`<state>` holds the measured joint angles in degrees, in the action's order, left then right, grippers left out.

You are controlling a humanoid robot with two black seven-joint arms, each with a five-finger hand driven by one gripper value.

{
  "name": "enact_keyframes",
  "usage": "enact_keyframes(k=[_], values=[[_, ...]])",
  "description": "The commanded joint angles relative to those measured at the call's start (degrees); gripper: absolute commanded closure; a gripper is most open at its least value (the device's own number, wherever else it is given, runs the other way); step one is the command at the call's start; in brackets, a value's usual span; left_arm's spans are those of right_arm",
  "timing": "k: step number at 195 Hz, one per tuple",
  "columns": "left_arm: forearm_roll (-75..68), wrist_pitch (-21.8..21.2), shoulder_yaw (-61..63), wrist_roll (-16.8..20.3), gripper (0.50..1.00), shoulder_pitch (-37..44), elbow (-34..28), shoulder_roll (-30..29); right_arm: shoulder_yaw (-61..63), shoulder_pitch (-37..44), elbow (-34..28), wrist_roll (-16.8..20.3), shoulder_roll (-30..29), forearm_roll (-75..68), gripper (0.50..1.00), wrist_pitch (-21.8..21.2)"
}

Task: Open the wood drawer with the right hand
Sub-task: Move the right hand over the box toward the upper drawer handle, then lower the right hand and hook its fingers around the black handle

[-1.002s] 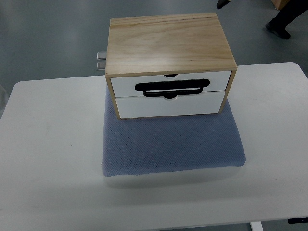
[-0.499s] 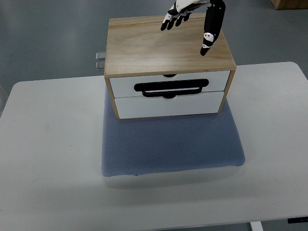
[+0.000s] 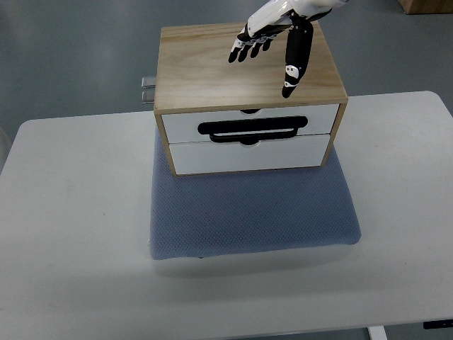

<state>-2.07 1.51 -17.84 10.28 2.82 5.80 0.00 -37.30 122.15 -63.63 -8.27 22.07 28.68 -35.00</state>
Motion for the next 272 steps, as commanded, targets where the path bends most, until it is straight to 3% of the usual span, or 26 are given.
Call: enact_keyframes(k=[1, 52, 86, 112, 188, 189, 202, 212, 213, 215, 272], values=[[-0.03, -0.01, 0.00, 0.00, 0.500, 0.00, 0.00, 0.00, 2.50, 0.02, -0.18, -0.08, 1.13, -2.93, 0.556, 0.00], [-0.03, -0.01, 0.00, 0.00, 0.500, 0.00, 0.00, 0.00, 0.21, -2.36, 1.85, 2.29, 1.48, -6.01, 0.556, 0.00], [-0.03, 0.07, 0.00, 0.00, 0.500, 0.00, 0.00, 0.00, 0.65, -7.63, 14.85, 3.26, 1.22, -4.16, 0.556, 0.00], [-0.03, -0.01, 0.00, 0.00, 0.500, 0.00, 0.00, 0.00, 0.48, -7.98, 15.64, 3.26, 2.27, -4.07, 0.556, 0.00], [-0.03, -0.01, 0.00, 0.00, 0.500, 0.00, 0.00, 0.00, 6.45, -6.49, 3.08, 3.35, 3.94, -4.86, 0.556, 0.00], [-0.03, -0.01, 0.00, 0.00, 0.500, 0.00, 0.00, 0.00, 7.15, -4.92, 0.55, 3.35, 4.55, -5.21, 0.556, 0.00], [-0.03, -0.01, 0.00, 0.00, 0.500, 0.00, 0.00, 0.00, 8.47, -4.20, -4.39, 3.26, 5.79, -5.39, 0.556, 0.00], [-0.03, -0.01, 0.00, 0.00, 0.500, 0.00, 0.00, 0.00, 8.48, -4.20, -4.39, 3.26, 5.79, -5.39, 0.556, 0.00], [-0.03, 0.07, 0.00, 0.00, 0.500, 0.00, 0.00, 0.00, 8.82, -4.20, -7.44, 3.26, 5.88, -5.39, 0.556, 0.00], [0.05, -0.01, 0.00, 0.00, 0.500, 0.00, 0.00, 0.00, 8.83, -4.20, -7.91, 3.35, 5.70, -5.39, 0.556, 0.00], [0.05, -0.01, 0.00, 0.00, 0.500, 0.00, 0.00, 0.00, 8.83, -8.16, -9.40, 3.52, 2.54, -5.48, 0.556, 0.00]])
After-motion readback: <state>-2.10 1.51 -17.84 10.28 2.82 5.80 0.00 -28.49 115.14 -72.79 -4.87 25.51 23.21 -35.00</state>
